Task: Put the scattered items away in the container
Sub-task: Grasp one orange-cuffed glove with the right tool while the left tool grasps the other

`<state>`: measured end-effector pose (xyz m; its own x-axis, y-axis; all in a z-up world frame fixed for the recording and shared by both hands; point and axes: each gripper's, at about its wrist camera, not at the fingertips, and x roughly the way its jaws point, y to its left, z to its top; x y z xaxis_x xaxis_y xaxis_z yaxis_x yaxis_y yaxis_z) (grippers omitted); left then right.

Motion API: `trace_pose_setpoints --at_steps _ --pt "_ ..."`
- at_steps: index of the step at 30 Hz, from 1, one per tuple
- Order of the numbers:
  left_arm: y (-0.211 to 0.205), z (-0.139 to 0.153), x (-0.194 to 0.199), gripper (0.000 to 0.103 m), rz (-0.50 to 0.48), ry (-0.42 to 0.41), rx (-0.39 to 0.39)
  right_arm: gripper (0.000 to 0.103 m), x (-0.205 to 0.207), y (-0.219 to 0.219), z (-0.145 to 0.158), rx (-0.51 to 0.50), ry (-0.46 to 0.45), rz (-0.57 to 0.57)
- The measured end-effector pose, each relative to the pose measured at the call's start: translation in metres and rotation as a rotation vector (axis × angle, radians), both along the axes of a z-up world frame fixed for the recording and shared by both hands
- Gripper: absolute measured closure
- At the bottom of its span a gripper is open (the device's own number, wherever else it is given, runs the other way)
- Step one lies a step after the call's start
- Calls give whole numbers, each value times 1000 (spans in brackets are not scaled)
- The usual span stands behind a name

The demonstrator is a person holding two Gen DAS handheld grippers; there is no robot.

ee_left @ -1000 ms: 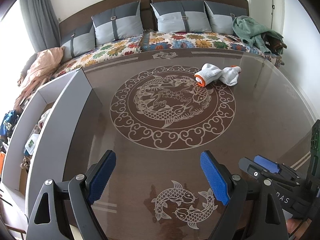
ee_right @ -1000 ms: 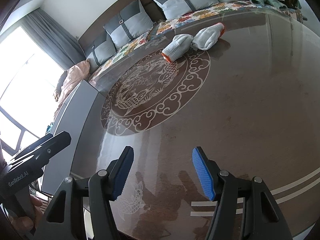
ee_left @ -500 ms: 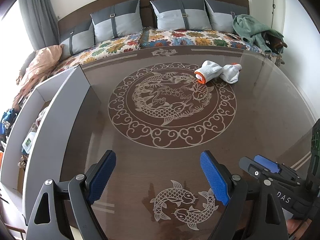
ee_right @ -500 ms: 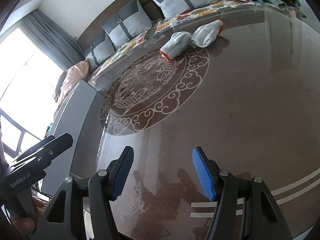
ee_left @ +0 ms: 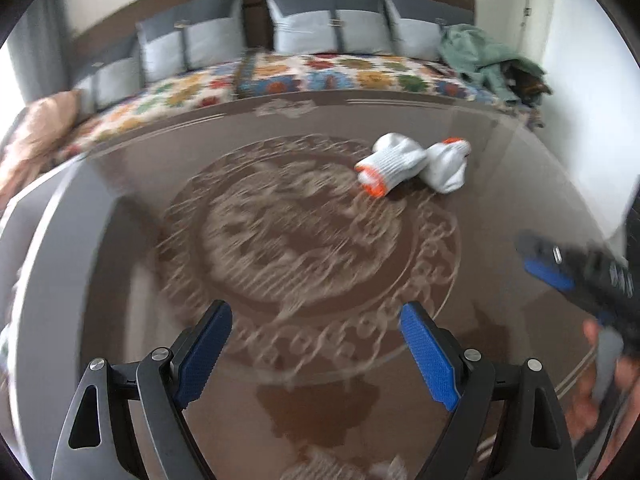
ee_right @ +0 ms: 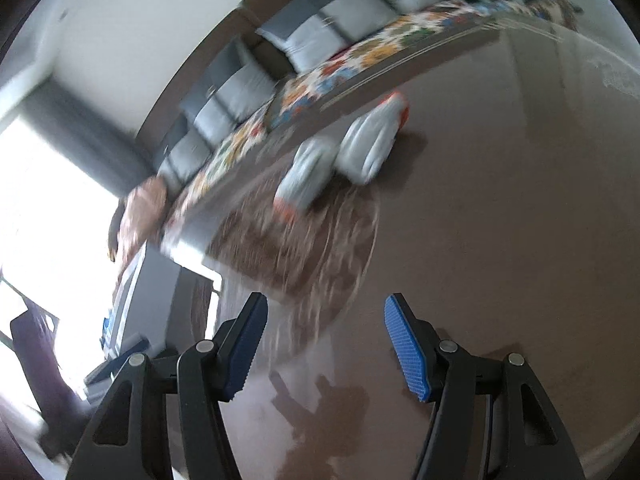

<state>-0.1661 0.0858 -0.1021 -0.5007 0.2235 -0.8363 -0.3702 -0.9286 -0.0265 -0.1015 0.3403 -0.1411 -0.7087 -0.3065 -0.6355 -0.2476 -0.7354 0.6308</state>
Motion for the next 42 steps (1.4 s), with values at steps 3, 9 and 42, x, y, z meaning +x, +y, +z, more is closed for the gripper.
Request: trace_pose_setpoints --at_steps 3,9,42 --pt "14 -5 -32 17 -14 -45 11 41 -44 38 -4 -126 -14 -75" --pt "32 -8 -69 17 -35 -45 -10 41 -118 87 -29 -230 -102 -192" --pt "123 -57 -160 68 -272 -182 43 85 -167 89 -55 -172 -149 -79"
